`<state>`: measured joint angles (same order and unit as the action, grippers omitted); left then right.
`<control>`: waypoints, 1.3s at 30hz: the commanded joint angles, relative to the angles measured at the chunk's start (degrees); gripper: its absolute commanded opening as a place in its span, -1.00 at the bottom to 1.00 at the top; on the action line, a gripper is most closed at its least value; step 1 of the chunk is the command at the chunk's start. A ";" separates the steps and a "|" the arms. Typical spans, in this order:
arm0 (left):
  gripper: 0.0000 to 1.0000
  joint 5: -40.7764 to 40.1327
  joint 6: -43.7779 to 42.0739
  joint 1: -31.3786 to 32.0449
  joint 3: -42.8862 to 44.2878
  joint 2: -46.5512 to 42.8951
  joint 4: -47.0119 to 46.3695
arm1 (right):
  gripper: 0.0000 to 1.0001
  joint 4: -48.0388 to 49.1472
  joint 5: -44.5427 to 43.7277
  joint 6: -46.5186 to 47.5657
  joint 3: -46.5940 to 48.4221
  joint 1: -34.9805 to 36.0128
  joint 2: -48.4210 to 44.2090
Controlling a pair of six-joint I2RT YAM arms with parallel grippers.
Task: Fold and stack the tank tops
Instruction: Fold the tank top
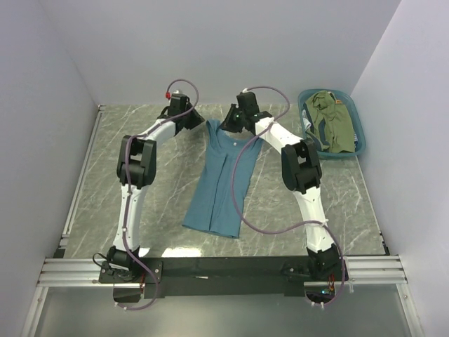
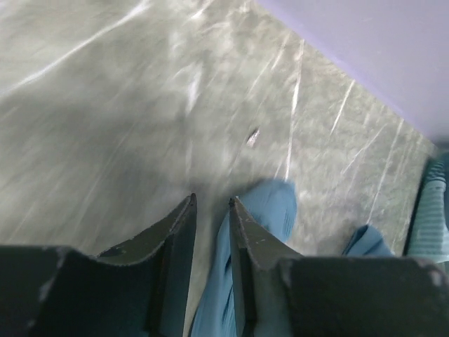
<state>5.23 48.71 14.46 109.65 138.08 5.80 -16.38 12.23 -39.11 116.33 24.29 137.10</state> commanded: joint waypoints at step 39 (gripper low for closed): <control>-0.67 16.56 4.46 2.50 17.27 10.98 -6.77 | -0.95 23.50 11.77 -23.56 5.58 -7.59 11.27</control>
<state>20.29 52.07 16.16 123.63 148.16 0.64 3.73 24.21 -62.35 124.51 18.00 151.94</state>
